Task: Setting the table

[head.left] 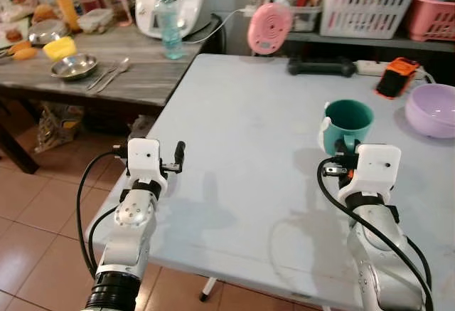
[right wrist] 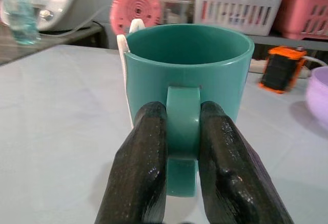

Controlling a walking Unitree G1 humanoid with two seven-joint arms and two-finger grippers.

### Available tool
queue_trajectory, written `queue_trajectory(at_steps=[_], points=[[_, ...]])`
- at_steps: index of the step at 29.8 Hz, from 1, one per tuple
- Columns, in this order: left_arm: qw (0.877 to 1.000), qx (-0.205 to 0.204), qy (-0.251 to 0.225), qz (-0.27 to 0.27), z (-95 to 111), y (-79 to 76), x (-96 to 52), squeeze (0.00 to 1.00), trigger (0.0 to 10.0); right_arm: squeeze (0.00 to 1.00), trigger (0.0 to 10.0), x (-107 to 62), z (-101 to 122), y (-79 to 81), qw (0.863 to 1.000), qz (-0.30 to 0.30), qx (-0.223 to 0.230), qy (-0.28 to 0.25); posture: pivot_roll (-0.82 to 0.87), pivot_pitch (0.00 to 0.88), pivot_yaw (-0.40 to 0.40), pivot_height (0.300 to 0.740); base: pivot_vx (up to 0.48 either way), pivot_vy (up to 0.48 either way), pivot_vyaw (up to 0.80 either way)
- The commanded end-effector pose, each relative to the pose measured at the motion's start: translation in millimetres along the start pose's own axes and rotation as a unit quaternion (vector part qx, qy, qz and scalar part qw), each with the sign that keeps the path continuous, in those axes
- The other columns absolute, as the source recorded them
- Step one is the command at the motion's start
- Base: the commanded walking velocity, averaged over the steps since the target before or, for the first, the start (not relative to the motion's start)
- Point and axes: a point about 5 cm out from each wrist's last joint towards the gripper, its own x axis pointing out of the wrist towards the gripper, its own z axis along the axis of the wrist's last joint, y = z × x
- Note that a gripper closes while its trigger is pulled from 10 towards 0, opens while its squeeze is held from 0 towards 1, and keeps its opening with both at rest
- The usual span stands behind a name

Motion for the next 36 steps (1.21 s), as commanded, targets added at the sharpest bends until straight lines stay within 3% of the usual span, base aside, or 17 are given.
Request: queue_trajectory(at_steps=[1, 36], points=[[1.000, 0.001, -0.003, -0.005, 2.6, -2.3, 2.4, 0.00, 10.0, 0.00, 10.0, 0.7, 7.2, -3.7, 1.000, -0.008, -0.001, -0.016, -0.12, 0.000, 0.067, 0.740, 0.000, 0.379, 0.00], [1.000, 0.006, -0.006, -0.025, 4.6, -5.1, 5.4, 0.00, 10.0, 0.00, 10.0, 4.3, 4.3, -6.6, 1.000, -0.025, 0.000, -0.016, -0.12, 0.000, 0.077, 0.740, 0.000, 0.431, 0.00]])
